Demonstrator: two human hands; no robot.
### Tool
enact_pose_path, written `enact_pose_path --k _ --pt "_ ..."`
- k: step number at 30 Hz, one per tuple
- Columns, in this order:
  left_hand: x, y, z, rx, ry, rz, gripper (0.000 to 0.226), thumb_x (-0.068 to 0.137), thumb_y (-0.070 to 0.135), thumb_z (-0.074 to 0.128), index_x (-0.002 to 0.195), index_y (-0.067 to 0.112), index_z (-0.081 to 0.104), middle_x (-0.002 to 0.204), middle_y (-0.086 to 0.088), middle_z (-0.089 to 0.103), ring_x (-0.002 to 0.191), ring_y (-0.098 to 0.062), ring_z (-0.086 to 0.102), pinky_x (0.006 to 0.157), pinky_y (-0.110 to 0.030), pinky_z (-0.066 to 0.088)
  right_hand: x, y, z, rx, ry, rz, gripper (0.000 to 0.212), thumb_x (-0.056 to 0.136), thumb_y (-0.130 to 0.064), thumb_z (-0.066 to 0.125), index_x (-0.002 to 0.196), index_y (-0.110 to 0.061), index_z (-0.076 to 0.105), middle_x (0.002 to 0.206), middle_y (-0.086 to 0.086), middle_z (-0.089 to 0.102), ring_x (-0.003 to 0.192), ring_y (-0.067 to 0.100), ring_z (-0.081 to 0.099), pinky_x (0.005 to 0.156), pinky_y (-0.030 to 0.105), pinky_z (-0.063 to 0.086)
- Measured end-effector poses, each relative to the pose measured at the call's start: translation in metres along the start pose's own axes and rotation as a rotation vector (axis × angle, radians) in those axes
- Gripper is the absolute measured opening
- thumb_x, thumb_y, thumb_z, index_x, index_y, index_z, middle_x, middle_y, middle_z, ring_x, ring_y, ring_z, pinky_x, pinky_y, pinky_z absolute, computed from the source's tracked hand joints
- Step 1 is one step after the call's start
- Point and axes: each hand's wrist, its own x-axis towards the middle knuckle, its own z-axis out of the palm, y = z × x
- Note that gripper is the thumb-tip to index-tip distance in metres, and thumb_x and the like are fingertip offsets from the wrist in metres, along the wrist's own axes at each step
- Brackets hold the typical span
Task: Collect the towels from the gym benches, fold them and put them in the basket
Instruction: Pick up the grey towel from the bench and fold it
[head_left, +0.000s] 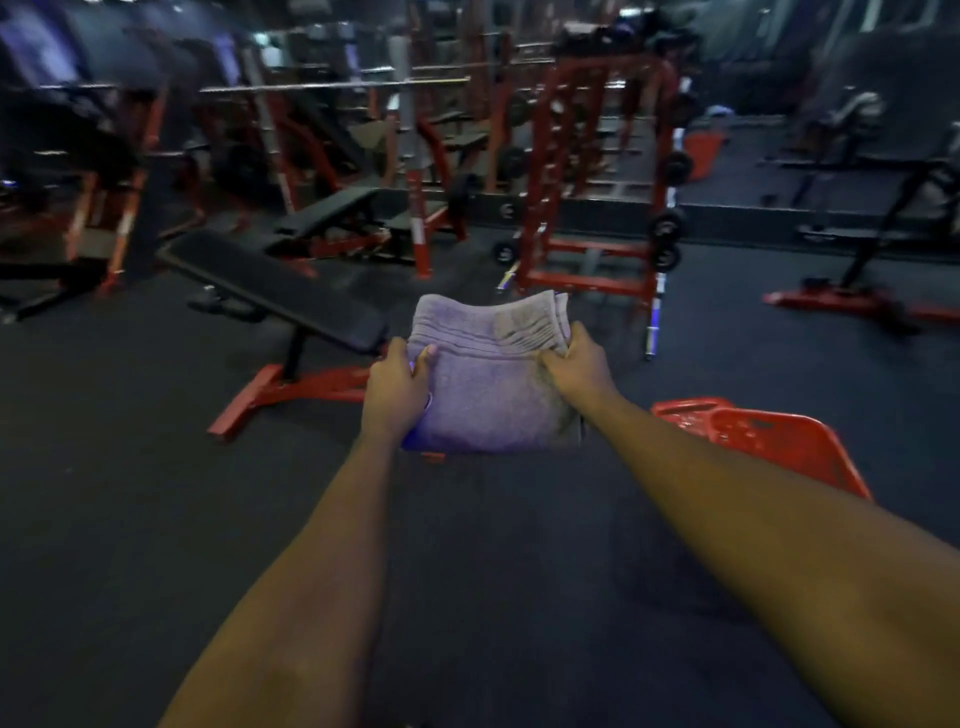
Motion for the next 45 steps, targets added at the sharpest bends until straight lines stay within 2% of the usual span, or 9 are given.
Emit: enact_pose_path --k 8,19,25,28,33,37,39,41,45 --pt "0.112 0.119 0.26 -0.08 -0.31 0.15 0.041 0.096 0.049 0.049 0.089 0.01 0.047 0.091 -0.026 0.064 0.088 -0.046 0.06 0.067 -0.041 0.04 0.136 0.151 -0.163 -0.111 0.269 0.202 0.033 0.09 -0.015 0.061 0.12 -0.004 0.054 0.117 0.02 0.065 0.107 0.035 0.061 0.073 0.023 0.035" --pt "0.193 0.261 0.551 -0.085 -0.736 0.286 0.038 0.096 0.048 0.05 0.084 0.012 0.048 0.093 -0.025 0.066 0.091 -0.042 0.062 0.067 -0.037 0.04 0.249 0.298 -0.346 -0.19 0.5 0.489 0.022 0.088 -0.017 0.062 0.108 -0.009 0.055 0.107 0.016 0.067 0.1 0.032 0.062 0.069 0.025 0.033" --pt "0.178 0.276 0.693 0.01 -0.904 0.24 0.041 0.096 0.044 0.053 0.1 0.004 0.061 0.102 -0.022 0.069 0.098 -0.038 0.064 0.077 -0.038 0.046 0.287 0.427 -0.406 -0.212 0.448 0.634 0.028 0.088 -0.019 0.066 0.111 -0.006 0.057 0.11 0.018 0.069 0.102 0.036 0.063 0.065 0.023 0.03" --pt "0.161 0.26 0.756 0.072 -0.995 0.103 0.039 0.096 0.04 0.054 0.108 0.004 0.061 0.106 -0.024 0.069 0.1 -0.04 0.064 0.075 -0.036 0.045 0.303 0.497 -0.416 -0.2 0.344 0.717 0.027 0.088 -0.017 0.065 0.11 -0.005 0.055 0.11 0.019 0.069 0.103 0.038 0.063 0.066 0.025 0.03" --pt "0.141 0.232 0.854 0.184 -1.031 -0.071 0.037 0.095 0.041 0.055 0.102 0.005 0.06 0.098 -0.024 0.069 0.095 -0.042 0.065 0.072 -0.039 0.047 0.343 0.611 -0.422 -0.175 0.214 0.797 0.037 0.088 -0.006 0.062 0.124 -0.002 0.054 0.117 0.019 0.067 0.108 0.036 0.062 0.071 0.022 0.031" --pt "0.142 0.219 0.911 0.29 -1.023 -0.217 0.035 0.096 0.033 0.057 0.11 0.001 0.054 0.105 -0.028 0.066 0.101 -0.044 0.063 0.072 -0.036 0.042 0.371 0.681 -0.418 -0.237 0.129 0.931 0.043 0.089 -0.029 0.063 0.126 -0.012 0.05 0.117 0.016 0.068 0.11 0.038 0.062 0.088 0.04 0.045" --pt "0.149 0.217 0.928 0.378 -1.059 -0.223 0.038 0.095 0.032 0.057 0.112 -0.002 0.054 0.112 -0.029 0.065 0.108 -0.045 0.06 0.08 -0.04 0.046 0.378 0.7 -0.422 -0.325 0.113 1.053 0.046 0.085 -0.037 0.063 0.124 -0.014 0.051 0.118 0.016 0.067 0.112 0.038 0.062 0.096 0.047 0.045" --pt "0.157 0.223 0.939 0.395 -1.09 -0.189 0.035 0.095 0.031 0.057 0.108 -0.001 0.057 0.109 -0.027 0.066 0.108 -0.043 0.061 0.083 -0.04 0.047 0.382 0.709 -0.429 -0.298 0.14 1.104 0.044 0.084 -0.034 0.062 0.121 -0.012 0.055 0.116 0.021 0.067 0.109 0.041 0.063 0.092 0.045 0.049" --pt "0.171 0.261 0.933 0.291 -1.139 -0.074 0.026 0.096 0.028 0.057 0.108 0.005 0.06 0.1 -0.019 0.07 0.099 -0.034 0.065 0.072 -0.029 0.04 0.382 0.696 -0.451 -0.217 0.215 1.063 0.033 0.084 -0.027 0.066 0.113 -0.013 0.067 0.11 0.019 0.071 0.105 0.036 0.067 0.087 0.038 0.052"
